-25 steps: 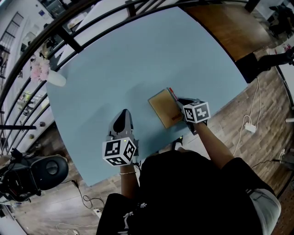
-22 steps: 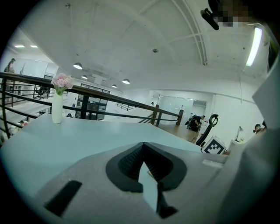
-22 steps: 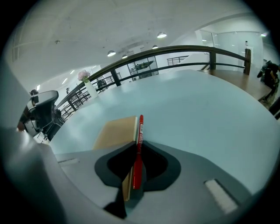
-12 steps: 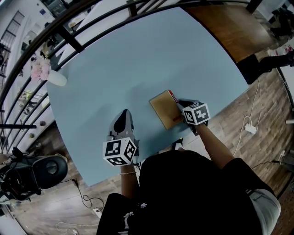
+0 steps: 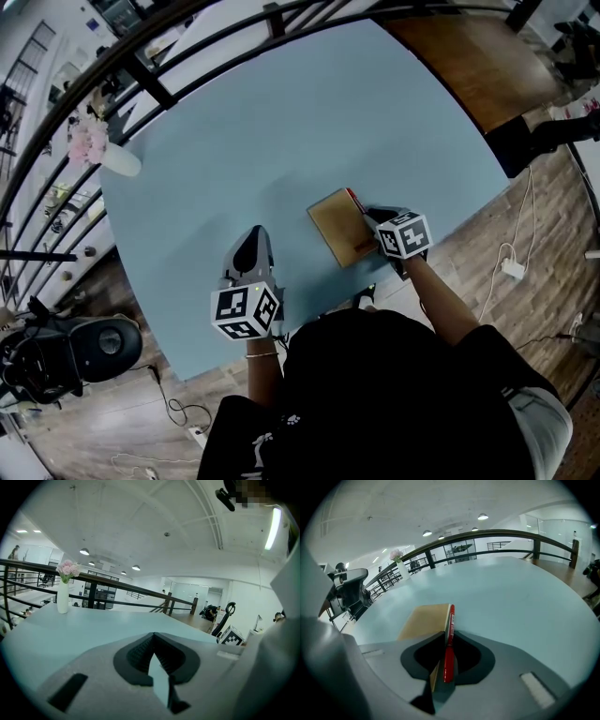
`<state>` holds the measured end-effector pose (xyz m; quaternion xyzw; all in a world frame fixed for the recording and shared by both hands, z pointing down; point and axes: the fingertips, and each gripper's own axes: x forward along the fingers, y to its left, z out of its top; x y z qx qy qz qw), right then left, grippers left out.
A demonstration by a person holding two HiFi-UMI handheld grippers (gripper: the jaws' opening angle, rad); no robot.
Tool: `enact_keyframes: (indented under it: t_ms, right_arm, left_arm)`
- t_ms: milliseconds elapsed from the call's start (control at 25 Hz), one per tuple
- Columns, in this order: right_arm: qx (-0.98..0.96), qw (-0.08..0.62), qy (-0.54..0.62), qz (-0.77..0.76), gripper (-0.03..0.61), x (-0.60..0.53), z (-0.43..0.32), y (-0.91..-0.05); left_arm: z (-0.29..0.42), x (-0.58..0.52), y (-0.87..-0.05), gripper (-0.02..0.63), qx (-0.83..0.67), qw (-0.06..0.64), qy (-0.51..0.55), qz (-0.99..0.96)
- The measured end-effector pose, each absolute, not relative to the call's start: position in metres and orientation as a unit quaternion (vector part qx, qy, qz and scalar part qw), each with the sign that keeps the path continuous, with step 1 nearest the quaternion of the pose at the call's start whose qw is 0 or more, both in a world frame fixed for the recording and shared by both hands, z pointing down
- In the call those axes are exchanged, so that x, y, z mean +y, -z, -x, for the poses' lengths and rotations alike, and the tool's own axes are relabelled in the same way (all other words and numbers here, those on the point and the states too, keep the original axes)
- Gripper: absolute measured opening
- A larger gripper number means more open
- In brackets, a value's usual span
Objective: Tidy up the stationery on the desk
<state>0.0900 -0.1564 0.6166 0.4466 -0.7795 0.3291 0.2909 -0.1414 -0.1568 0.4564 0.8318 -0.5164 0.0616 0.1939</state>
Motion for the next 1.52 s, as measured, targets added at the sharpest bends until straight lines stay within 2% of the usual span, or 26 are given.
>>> enact_keyframes:
  t_ms: [240, 400, 600, 1160, 1520]
  right_arm:
    - [-0.791, 0.272, -0.317, -0.447, 0.083, -0.161, -0.086, -0.599]
    - [-0.801, 0.245, -0.302, -0.456, 0.064, -0.171, -0.083, -0.582]
    - [-0.814, 0.203, -0.28, -0.467, 0.012, -0.183, -0.08, -0.553]
    - [-0.875, 0.053, -0.211, -0.432, 0.011, -0.197, -0.027, -0.435]
    - [-0.9, 0.029, -0.167, -0.402, 0.011, -0.198, 0.003, -0.39]
  left_arm:
    - [0.145, -0.155, -0.448, -0.002, -0.52, 0.186, -0.06, -0.831]
    - [0.148, -0.154, -0.443, -0.002, -0.526, 0.181, -0.058, -0.829]
    - [0.153, -0.15, -0.436, -0.002, -0.534, 0.174, -0.057, -0.825]
    - [0.175, -0.137, -0.414, -0.003, -0.554, 0.152, -0.053, -0.817]
    - [0.184, -0.132, -0.404, -0.002, -0.563, 0.146, -0.044, -0.813]
